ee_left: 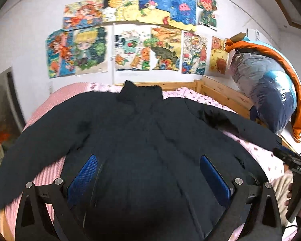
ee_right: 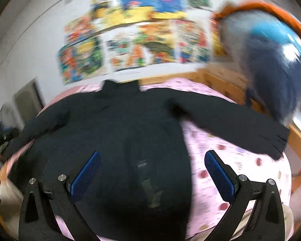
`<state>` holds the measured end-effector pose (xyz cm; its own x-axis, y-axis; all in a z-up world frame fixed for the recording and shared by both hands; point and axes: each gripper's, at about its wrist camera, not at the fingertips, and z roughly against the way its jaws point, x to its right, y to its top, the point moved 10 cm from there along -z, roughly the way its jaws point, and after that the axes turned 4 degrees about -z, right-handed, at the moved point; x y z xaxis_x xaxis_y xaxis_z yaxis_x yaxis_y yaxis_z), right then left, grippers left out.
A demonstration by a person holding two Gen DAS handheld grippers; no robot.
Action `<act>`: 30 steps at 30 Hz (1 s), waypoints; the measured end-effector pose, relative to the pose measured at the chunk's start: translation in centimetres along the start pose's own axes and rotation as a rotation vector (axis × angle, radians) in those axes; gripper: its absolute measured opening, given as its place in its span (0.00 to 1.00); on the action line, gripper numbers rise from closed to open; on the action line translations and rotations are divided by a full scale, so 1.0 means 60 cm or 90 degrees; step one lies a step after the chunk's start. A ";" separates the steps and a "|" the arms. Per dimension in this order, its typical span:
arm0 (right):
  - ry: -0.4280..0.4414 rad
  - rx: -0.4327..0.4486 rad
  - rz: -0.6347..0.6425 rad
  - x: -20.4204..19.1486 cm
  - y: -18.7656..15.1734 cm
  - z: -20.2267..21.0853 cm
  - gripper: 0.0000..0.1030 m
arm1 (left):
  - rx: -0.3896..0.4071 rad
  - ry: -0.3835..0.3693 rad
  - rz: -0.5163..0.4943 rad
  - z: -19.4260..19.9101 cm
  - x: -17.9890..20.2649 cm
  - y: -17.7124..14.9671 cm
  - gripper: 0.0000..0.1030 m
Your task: Fold large clothes
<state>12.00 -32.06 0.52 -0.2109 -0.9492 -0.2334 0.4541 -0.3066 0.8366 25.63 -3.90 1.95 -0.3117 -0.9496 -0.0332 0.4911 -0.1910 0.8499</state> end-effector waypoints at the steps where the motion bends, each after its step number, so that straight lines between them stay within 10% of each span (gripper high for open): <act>1: -0.019 -0.001 -0.048 0.037 0.009 -0.007 0.99 | -0.002 -0.006 -0.005 -0.025 0.002 0.019 1.00; 12: -0.203 0.028 -0.332 0.301 -0.019 -0.079 0.99 | -0.054 -0.151 0.000 -0.318 0.166 0.161 1.00; 21: -0.261 0.054 -0.433 0.401 -0.047 -0.138 0.98 | -0.152 -0.110 -0.042 -0.552 0.250 0.133 1.00; 30: -0.331 0.121 -0.455 0.437 -0.005 -0.140 0.18 | -0.300 -0.145 -0.024 -0.679 0.280 0.043 0.99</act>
<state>13.60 -57.42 -10.03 -0.7730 -0.3711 -0.5146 -0.0766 -0.7506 0.6564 54.78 -30.46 -17.85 -0.4794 -0.8718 0.1007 0.7722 -0.3645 0.5204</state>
